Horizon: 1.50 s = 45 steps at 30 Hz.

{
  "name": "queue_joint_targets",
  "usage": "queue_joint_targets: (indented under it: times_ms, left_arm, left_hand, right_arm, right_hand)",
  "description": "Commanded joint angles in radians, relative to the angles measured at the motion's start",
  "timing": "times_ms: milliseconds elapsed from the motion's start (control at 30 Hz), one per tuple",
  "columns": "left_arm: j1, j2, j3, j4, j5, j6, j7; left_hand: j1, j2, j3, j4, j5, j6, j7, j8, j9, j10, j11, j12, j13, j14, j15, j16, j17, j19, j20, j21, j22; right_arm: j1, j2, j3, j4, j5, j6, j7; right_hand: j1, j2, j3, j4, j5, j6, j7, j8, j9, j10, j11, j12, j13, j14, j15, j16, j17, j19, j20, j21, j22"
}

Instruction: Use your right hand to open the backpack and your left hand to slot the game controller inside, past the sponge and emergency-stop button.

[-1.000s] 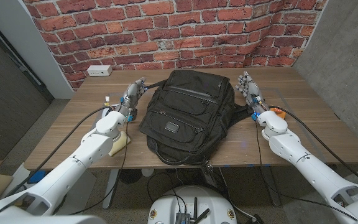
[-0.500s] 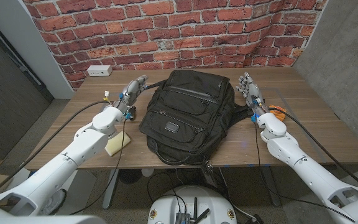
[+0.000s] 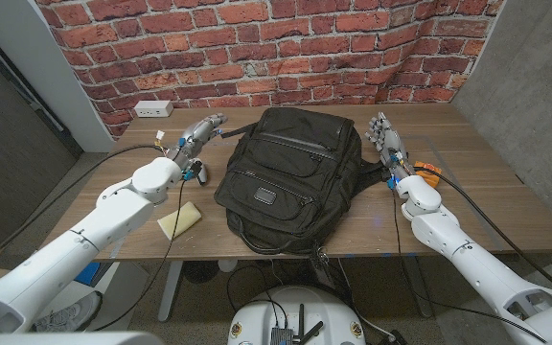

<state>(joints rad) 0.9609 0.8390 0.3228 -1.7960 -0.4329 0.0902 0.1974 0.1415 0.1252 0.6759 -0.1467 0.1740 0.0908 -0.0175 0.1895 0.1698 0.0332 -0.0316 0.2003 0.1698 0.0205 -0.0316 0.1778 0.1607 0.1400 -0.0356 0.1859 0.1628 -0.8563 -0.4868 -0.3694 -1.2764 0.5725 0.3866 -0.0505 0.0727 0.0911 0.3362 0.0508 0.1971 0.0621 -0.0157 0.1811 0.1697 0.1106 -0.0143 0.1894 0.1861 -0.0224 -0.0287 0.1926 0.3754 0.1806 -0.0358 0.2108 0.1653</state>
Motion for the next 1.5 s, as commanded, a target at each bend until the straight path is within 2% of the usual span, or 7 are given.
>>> queue_joint_targets:
  times_ms: [33, 333, 767, 933, 1067, 1167, 1500]
  left_arm:
    - [0.014, 0.105, -0.015, -0.092, 0.089, 0.113, 0.025]
    - [0.009, 0.190, -0.016, -0.157, 0.155, 0.217, 0.005]
    - [-0.007, 0.304, -0.008, -0.259, 0.257, 0.389, -0.032]
    - [-0.060, 0.360, 0.038, -0.295, 0.325, 0.470, -0.103]
    - [-0.083, 0.387, 0.053, -0.307, 0.355, 0.499, -0.144]
    - [-0.123, 0.406, 0.095, -0.317, 0.421, 0.534, -0.187]
    - [-0.183, 0.445, 0.157, -0.323, 0.555, 0.567, -0.306]
  left_hand:
    - [0.018, 0.010, 0.000, -0.014, -0.002, 0.021, -0.007, 0.008, 0.003, 0.017, -0.010, 0.009, 0.006, 0.014, -0.013, 0.005, 0.004, 0.009, -0.066, 0.005, 0.003]
    - [0.037, -0.011, -0.002, -0.031, 0.000, 0.051, -0.022, 0.010, 0.003, 0.043, -0.034, 0.010, 0.006, 0.036, -0.036, 0.005, 0.004, 0.009, -0.074, 0.001, 0.002]
    - [0.101, -0.038, 0.010, -0.049, 0.007, 0.063, -0.064, 0.010, 0.004, 0.071, -0.056, 0.009, 0.006, 0.061, -0.055, 0.005, 0.004, -0.003, -0.084, -0.005, 0.002]
    - [0.120, -0.046, 0.012, -0.050, 0.009, 0.058, -0.074, 0.008, 0.004, 0.075, -0.060, 0.007, 0.007, 0.064, -0.060, 0.003, 0.004, -0.004, -0.084, -0.005, 0.002]
    - [0.139, -0.054, 0.014, -0.050, 0.010, 0.049, -0.077, 0.005, 0.005, 0.075, -0.065, 0.004, 0.007, 0.069, -0.066, 0.003, 0.004, -0.010, -0.086, -0.007, 0.002]
    - [0.154, -0.065, 0.013, -0.050, 0.009, 0.050, -0.079, 0.007, 0.005, 0.085, -0.067, 0.005, 0.007, 0.079, -0.072, 0.004, 0.005, -0.025, -0.091, -0.011, 0.002]
    - [0.182, -0.121, -0.006, -0.049, 0.002, 0.066, -0.083, 0.016, 0.006, 0.084, -0.083, -0.003, 0.007, 0.083, -0.090, 0.001, 0.005, -0.059, -0.094, -0.014, 0.002]
  right_arm:
    - [-0.005, 0.004, 0.001, 0.001, -0.010, 0.007, -0.019]
    - [-0.005, 0.003, 0.003, -0.003, -0.017, 0.006, -0.032]
    - [0.010, 0.021, -0.003, 0.023, -0.016, 0.006, -0.035]
    - [0.011, 0.026, -0.004, 0.026, -0.018, 0.008, -0.040]
    - [0.008, 0.025, -0.004, 0.021, -0.022, 0.006, -0.048]
    - [0.005, 0.027, -0.004, 0.020, -0.027, 0.012, -0.057]
    - [-0.001, 0.024, -0.006, 0.006, -0.037, 0.008, -0.070]
  right_hand:
    - [0.001, 0.033, 0.007, -0.001, 0.005, 0.011, 0.000, 0.004, 0.005, 0.009, -0.002, 0.006, -0.001, 0.007, -0.018, 0.005, 0.001, 0.013, -0.015, -0.001, 0.002]
    - [-0.001, 0.030, 0.008, -0.001, 0.005, 0.008, -0.001, 0.003, 0.005, 0.011, -0.002, 0.005, -0.001, 0.011, -0.017, 0.007, -0.004, 0.017, -0.015, -0.002, 0.002]
    - [0.000, 0.028, 0.011, -0.004, 0.005, 0.011, 0.001, 0.005, 0.005, 0.015, -0.003, 0.006, -0.001, 0.020, -0.018, 0.009, -0.012, 0.026, -0.015, -0.003, 0.002]
    - [-0.001, 0.028, 0.012, -0.004, 0.005, 0.013, 0.001, 0.006, 0.005, 0.017, -0.003, 0.006, -0.001, 0.023, -0.019, 0.010, -0.015, 0.030, -0.014, -0.003, 0.002]
    - [-0.001, 0.028, 0.013, -0.005, 0.005, 0.015, 0.000, 0.006, 0.005, 0.018, -0.002, 0.006, -0.001, 0.024, -0.018, 0.010, -0.017, 0.031, -0.014, -0.004, 0.002]
    - [0.002, 0.031, 0.016, -0.007, 0.005, 0.020, 0.001, 0.008, 0.005, 0.020, -0.002, 0.006, -0.001, 0.026, -0.021, 0.010, -0.019, 0.032, -0.014, -0.005, 0.003]
    - [0.005, 0.035, 0.018, -0.011, 0.005, 0.025, 0.000, 0.009, 0.005, 0.023, -0.002, 0.006, -0.001, 0.029, -0.019, 0.013, -0.022, 0.037, -0.016, -0.007, 0.003]
